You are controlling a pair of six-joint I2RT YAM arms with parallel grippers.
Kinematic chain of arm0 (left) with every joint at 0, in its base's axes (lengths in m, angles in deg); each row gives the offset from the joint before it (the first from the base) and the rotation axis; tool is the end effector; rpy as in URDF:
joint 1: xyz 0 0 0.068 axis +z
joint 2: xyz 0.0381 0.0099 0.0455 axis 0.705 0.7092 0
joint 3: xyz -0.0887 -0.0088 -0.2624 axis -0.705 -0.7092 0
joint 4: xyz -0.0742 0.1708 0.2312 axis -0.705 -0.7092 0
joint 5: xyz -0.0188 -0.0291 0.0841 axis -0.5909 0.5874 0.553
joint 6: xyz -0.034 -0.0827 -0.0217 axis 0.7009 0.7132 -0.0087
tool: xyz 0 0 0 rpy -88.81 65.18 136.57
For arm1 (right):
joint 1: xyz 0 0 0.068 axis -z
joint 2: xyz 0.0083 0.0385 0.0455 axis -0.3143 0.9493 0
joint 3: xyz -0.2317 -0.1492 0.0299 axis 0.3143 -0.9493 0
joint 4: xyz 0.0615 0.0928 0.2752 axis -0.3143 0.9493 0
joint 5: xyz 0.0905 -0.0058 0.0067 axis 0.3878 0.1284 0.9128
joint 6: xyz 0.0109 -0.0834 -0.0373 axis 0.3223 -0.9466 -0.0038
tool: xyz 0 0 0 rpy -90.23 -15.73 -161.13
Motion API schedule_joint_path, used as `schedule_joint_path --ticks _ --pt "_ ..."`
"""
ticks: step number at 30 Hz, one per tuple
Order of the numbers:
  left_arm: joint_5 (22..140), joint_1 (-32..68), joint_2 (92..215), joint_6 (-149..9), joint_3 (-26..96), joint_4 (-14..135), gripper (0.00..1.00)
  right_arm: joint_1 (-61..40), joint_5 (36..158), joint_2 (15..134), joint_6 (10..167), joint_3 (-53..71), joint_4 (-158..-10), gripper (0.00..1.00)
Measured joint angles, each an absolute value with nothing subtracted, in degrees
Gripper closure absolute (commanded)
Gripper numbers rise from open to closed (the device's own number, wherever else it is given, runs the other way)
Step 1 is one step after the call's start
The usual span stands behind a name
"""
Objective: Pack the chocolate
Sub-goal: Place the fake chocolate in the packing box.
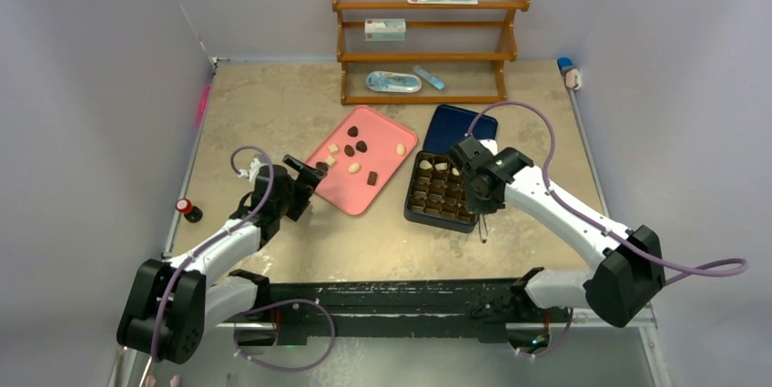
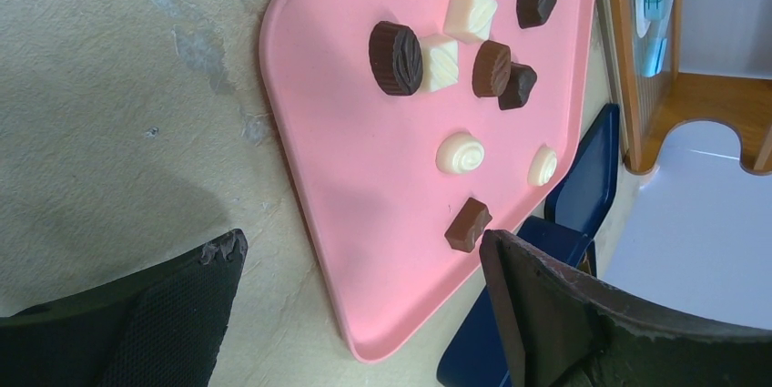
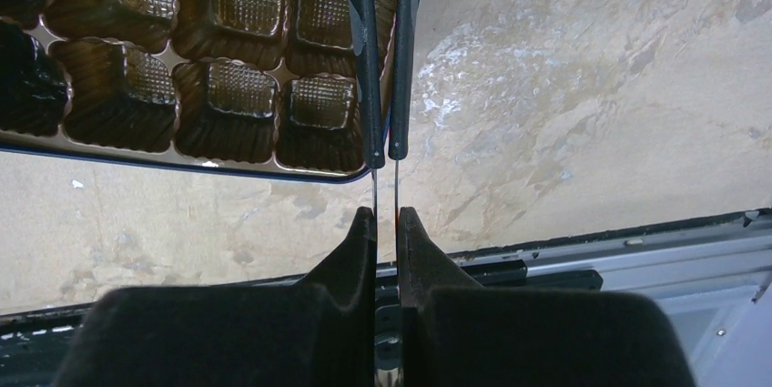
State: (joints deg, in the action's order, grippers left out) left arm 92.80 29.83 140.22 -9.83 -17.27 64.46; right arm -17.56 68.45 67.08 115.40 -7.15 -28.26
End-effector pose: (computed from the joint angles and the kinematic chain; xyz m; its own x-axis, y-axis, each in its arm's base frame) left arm 0.2618 -0.0651 0.1108 -0.3850 -0.8764 -0.2894 -0.4780 0.4575 -0.7498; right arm 0.2472 0.1422 0.2194 -0.8823 0.0023 -0.4708 0.0511 0.9946 -0.0908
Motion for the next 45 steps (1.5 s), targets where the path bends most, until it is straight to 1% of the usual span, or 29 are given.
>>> schedule_joint_path --ticks 20,21,23,26,30,34,37,45 --pt "92.82 29.83 139.93 -9.83 -17.27 64.35 0.0 -15.46 69.67 68.24 114.22 -8.22 -30.33 1.0" --pt "92.85 29.83 139.93 -9.83 -17.27 64.37 0.0 -15.42 69.67 68.24 114.15 -8.22 -30.53 0.99" --pt "92.85 29.83 139.93 -9.83 -17.27 64.33 0.0 -15.42 69.67 68.33 114.0 -8.22 -30.79 0.9" --pt "92.87 29.83 139.84 -9.85 -17.27 64.22 0.0 -15.4 69.7 68.88 113.67 -8.22 -30.9 0.83" --pt "93.09 29.83 139.25 -9.85 -17.27 63.5 0.0 -15.37 69.72 70.23 113.43 -8.22 -31.08 0.77" --pt "93.26 29.83 139.17 -9.85 -17.27 63.39 0.0 -15.37 69.74 70.87 113.32 -8.22 -31.23 0.76" --pt "93.26 29.83 139.17 -9.85 -17.27 63.41 0.0 -15.37 69.74 70.82 113.3 -8.22 -31.25 0.72" --pt "93.24 29.83 139.17 -9.83 -17.27 63.43 0.0 -15.37 69.72 70.8 113.06 -8.22 -31.25 0.71"
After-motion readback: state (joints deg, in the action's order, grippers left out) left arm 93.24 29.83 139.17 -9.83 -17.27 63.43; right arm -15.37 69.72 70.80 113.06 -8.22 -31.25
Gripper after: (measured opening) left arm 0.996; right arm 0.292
